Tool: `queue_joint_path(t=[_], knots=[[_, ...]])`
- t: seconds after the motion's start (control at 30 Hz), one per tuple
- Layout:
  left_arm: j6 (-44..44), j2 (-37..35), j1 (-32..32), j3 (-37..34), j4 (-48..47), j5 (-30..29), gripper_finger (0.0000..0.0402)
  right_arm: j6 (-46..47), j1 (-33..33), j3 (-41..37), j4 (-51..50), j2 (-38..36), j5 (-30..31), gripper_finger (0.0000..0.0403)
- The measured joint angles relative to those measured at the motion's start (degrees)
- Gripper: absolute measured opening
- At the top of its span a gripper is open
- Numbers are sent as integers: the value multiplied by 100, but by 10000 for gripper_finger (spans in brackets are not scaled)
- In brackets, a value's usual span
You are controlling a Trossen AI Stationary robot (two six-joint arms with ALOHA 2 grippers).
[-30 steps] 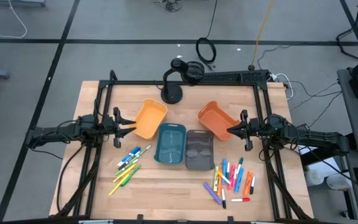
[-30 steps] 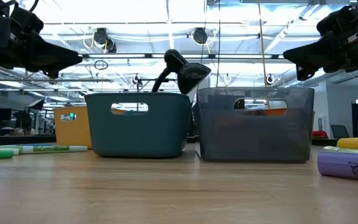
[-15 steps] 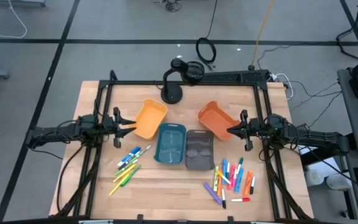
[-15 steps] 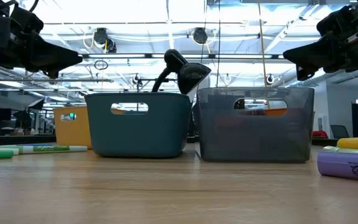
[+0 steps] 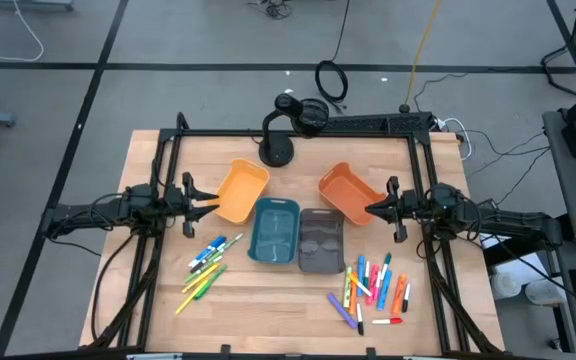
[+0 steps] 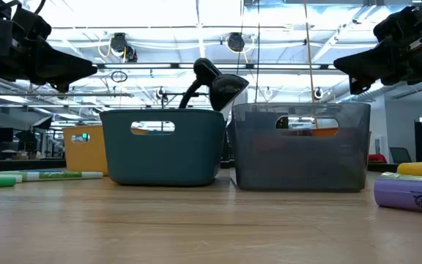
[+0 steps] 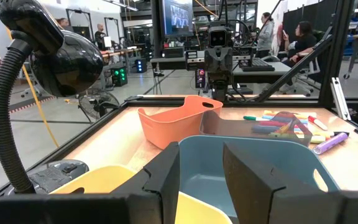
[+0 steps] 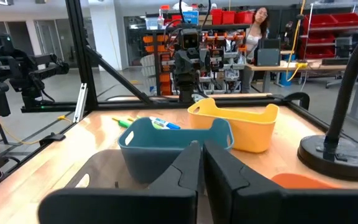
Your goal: Pick & Place Markers
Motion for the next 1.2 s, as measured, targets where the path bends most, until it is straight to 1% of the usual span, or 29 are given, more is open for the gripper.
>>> queue_joint_path(t=[0.07, 0.13, 0.2, 0.23, 0.3, 0.37, 0.53, 0.7, 0.8, 0.87, 0.93, 1.03, 1.1, 1.2], knots=[[0, -1, 1, 0, -1, 2, 127, 556, -1, -1, 74, 0, -14, 11], [0, 0, 2, 0, 0, -1, 127, 1523, -2, -2, 183, -1, -2, 11], [0, -1, -1, 2, -1, -1, 127, 2310, 0, -2, 331, 1, 109, 11], [0, 2, 2, 1, -2, -1, 127, 2561, -2, -2, 425, 2, 221, 11], [0, 0, 0, 0, -2, 0, 127, 2776, -2, -2, 743, 2, 464, 11], [0, 0, 2, 0, 0, 0, 127, 2805, -2, -2, 997, -3, 644, 11], [0, 1, 2, 0, -2, 1, 127, 2804, 0, -2, 1237, -1, 819, 11], [0, 1, 0, 0, 0, -1, 127, 2766, -1, -2, 1351, -3, 1400, 11], [0, 1, 2, 0, -2, 0, 127, 3335, 3, -2, 1205, 2, 1779, 11], [0, 2, 2, 0, -1, -1, 127, 4004, 79, -2, 1052, 33, 1792, 11], [0, 1, 1, 0, -1, 1, 127, 4480, 295, -2, 1000, 135, 1654, 11], [0, 2, 2, 1, -2, -1, 127, 4575, 965, -2, 1610, 407, 1430, 11], [0, 1, 2, 0, 0, -1, 127, 4254, 1612, -2, 2600, 696, 1537, 11], [0, 0, 2, 0, -2, 2, 127, 2974, 2737, 81, 4402, 1282, 1967, 11]])
